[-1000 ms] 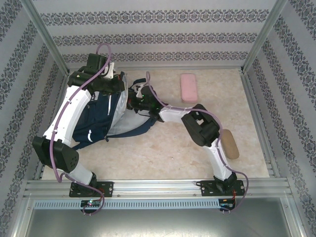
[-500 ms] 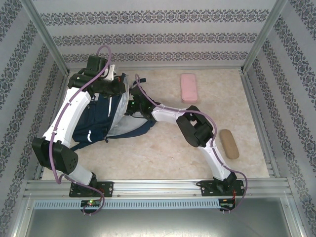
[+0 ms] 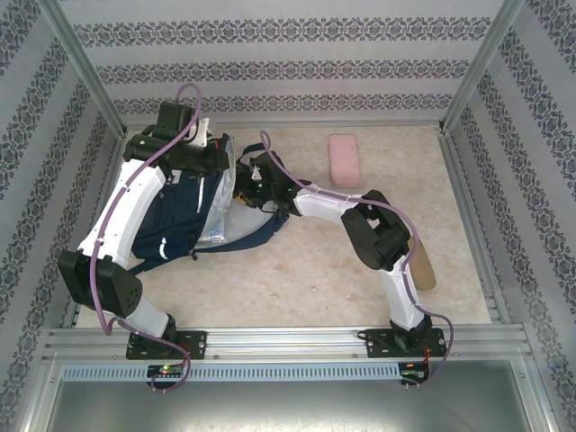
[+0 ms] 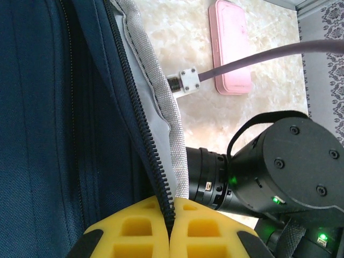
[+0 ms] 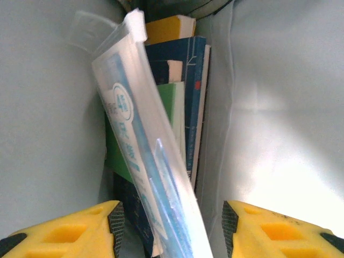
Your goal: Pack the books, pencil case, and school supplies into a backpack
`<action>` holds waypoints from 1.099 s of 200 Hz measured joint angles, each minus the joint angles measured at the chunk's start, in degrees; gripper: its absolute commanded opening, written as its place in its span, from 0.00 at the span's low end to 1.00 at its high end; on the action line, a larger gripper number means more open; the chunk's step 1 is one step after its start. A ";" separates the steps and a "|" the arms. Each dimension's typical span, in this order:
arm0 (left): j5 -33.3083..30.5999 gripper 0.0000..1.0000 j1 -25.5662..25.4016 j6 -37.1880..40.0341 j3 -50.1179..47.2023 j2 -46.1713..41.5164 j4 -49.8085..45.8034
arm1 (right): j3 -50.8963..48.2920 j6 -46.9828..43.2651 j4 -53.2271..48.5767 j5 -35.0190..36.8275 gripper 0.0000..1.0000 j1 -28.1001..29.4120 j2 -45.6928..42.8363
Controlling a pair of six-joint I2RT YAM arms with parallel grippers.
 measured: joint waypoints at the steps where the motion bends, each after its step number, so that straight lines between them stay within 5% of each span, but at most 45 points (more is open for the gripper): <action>1: 0.00 0.00 0.00 0.00 -0.02 0.00 0.00 | 0.00 0.00 0.00 -0.02 0.54 -0.02 0.00; 66: 0.90 0.00 0.04 -0.02 -0.28 0.02 0.50 | 0.00 0.00 1.90 -4.66 0.48 1.57 2.47; 111: 1.46 0.00 0.37 -0.04 -0.28 0.02 0.63 | -0.11 1.20 3.63 -7.32 0.00 3.30 4.63; 186: 5.64 0.00 0.35 -3.02 -3.76 0.00 4.31 | 10.10 4.70 5.16 -8.09 0.00 3.43 8.72; 220: 5.14 0.00 0.63 -4.00 -4.79 -0.44 5.31 | 19.80 6.19 3.06 -8.00 0.18 3.37 15.06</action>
